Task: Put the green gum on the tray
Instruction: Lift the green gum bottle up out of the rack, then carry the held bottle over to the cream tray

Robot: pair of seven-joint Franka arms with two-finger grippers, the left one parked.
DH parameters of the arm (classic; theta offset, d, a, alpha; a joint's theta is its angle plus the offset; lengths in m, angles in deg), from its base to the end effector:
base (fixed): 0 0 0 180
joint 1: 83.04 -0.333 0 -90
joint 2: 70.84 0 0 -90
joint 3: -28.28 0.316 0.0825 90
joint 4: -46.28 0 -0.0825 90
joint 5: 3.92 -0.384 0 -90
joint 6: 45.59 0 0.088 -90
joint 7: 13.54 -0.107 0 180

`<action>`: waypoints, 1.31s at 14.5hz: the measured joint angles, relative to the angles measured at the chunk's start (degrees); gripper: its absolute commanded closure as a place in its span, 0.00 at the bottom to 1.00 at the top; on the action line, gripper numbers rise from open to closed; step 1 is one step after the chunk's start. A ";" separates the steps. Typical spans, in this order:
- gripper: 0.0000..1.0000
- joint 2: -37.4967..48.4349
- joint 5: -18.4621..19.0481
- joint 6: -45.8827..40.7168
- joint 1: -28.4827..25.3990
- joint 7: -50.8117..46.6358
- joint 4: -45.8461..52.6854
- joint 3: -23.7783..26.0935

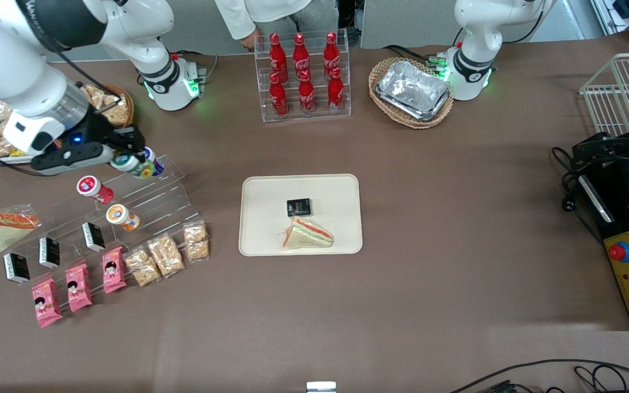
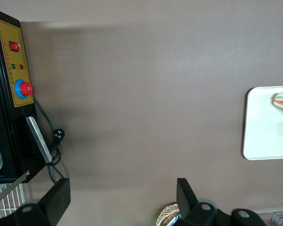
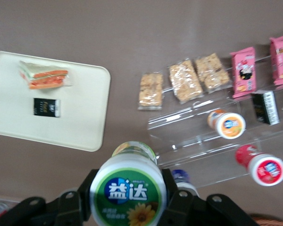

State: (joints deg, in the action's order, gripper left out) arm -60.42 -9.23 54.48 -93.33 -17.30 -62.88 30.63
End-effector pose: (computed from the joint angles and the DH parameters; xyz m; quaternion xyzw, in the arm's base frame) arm 0.4922 0.1204 0.5772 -0.9966 -0.0695 -0.0055 0.0432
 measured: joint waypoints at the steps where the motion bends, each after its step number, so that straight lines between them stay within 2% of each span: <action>1: 0.88 -0.36 -0.16 -0.01 -1.73 -3.42 0.28 0.10; 4: 0.87 -1.95 -0.24 0.71 -7.59 -14.59 0.51 0.31; 7: 0.87 -5.38 -0.25 5.39 -13.18 -24.27 -0.12 0.39; 13: 0.87 -12.15 -0.25 28.84 -20.81 -36.01 -14.79 0.39; 15: 0.86 -15.21 -0.02 33.73 -22.10 -38.21 -17.26 0.39; 19: 0.86 -21.41 4.54 42.10 -23.78 -43.71 -19.16 0.34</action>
State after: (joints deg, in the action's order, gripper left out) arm -81.84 -4.69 96.58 -117.11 -61.01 -82.04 30.97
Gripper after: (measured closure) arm 0.414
